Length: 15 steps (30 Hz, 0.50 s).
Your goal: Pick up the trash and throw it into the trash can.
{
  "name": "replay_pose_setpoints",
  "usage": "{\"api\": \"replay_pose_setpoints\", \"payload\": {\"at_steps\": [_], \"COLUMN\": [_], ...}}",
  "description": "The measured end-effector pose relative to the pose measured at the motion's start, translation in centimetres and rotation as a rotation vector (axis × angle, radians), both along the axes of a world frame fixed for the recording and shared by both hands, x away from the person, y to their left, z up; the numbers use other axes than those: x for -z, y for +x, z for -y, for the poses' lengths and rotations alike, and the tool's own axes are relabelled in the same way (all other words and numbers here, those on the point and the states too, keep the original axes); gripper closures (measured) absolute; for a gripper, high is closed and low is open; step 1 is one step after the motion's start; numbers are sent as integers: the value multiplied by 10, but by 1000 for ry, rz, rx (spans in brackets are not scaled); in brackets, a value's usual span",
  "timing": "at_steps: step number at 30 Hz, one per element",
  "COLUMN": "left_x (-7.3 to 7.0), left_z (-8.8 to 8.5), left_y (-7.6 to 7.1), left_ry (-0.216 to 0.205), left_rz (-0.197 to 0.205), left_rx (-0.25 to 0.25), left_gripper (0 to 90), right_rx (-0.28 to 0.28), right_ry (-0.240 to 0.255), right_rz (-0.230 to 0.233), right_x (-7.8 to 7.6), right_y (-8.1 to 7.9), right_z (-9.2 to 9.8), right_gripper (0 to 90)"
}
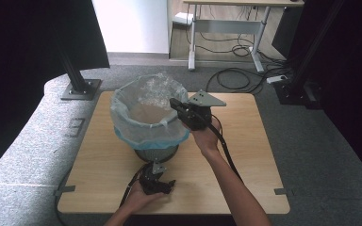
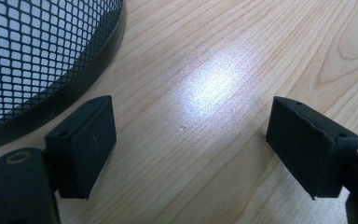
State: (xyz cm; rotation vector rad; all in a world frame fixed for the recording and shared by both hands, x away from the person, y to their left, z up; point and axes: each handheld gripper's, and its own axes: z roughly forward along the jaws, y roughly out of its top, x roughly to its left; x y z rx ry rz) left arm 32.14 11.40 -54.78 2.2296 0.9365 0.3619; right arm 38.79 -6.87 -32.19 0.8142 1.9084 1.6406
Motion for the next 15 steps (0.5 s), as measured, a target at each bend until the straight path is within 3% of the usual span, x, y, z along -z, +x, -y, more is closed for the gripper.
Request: {"api": "replay_pose_setpoints", "payload": {"at_steps": [15], "left_x": [0], "left_z": [1], "left_y": [0], "left_ry": [0], "left_rz": [0], "left_rx": [2], "left_gripper": [158], "right_rx": [-27], "right_ry": [3], "right_rz": [-2], "right_x": [1], "right_y": [5], "right_z": [-20], "right_gripper": [873]}}
